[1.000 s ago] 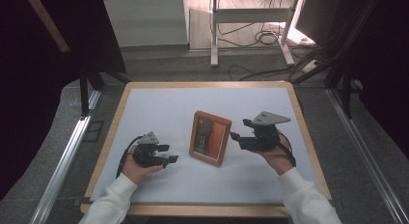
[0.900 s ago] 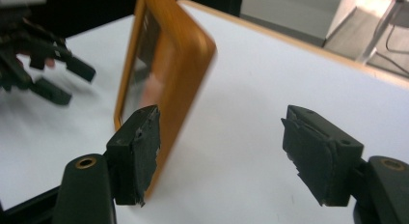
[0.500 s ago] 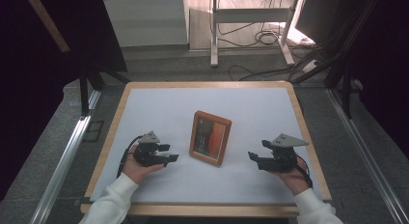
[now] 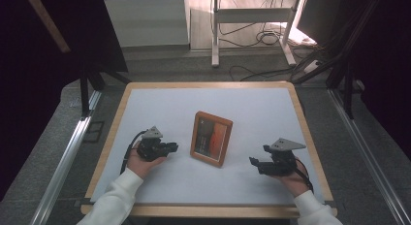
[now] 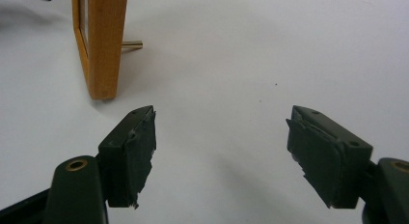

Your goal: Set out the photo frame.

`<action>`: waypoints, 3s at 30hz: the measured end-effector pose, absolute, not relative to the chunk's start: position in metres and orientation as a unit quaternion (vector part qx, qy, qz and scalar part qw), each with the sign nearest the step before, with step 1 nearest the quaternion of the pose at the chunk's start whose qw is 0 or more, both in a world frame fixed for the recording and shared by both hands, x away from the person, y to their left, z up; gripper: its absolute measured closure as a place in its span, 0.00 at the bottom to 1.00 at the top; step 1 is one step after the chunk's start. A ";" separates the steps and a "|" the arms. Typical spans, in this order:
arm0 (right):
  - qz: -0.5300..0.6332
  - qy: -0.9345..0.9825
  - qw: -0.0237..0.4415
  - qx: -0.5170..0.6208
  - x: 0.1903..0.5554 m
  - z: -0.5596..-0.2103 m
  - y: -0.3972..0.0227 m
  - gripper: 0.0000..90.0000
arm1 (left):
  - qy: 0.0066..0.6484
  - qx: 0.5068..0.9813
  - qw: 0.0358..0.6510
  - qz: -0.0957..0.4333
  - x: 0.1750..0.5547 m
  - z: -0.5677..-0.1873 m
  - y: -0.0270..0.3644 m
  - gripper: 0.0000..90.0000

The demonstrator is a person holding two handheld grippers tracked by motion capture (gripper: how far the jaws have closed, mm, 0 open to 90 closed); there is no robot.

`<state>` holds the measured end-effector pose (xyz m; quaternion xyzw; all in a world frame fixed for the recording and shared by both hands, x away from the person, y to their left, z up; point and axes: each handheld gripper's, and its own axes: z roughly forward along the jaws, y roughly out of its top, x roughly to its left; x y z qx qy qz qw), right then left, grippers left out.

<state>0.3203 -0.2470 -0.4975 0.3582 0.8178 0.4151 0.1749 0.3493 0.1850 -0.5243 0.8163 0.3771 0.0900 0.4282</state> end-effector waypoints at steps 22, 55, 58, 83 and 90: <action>0.400 0.825 0.180 0.357 0.320 -0.503 -0.246 0.28 | 0.340 0.842 0.414 0.071 0.372 -0.532 0.142 1.00; 0.396 0.827 0.184 0.353 0.321 -0.504 -0.246 0.28 | 0.322 0.853 0.406 0.058 0.360 -0.534 0.141 1.00; 0.396 0.828 0.184 0.353 0.321 -0.504 -0.247 0.28 | 0.318 0.855 0.406 0.055 0.358 -0.535 0.140 1.00; 0.398 0.824 0.190 0.356 0.318 -0.502 -0.252 0.28 | 0.320 0.855 0.403 0.065 0.344 -0.533 0.150 1.00; 0.402 0.821 0.195 0.356 0.313 -0.504 -0.261 0.28 | 0.341 0.838 0.418 0.077 0.334 -0.526 0.171 1.00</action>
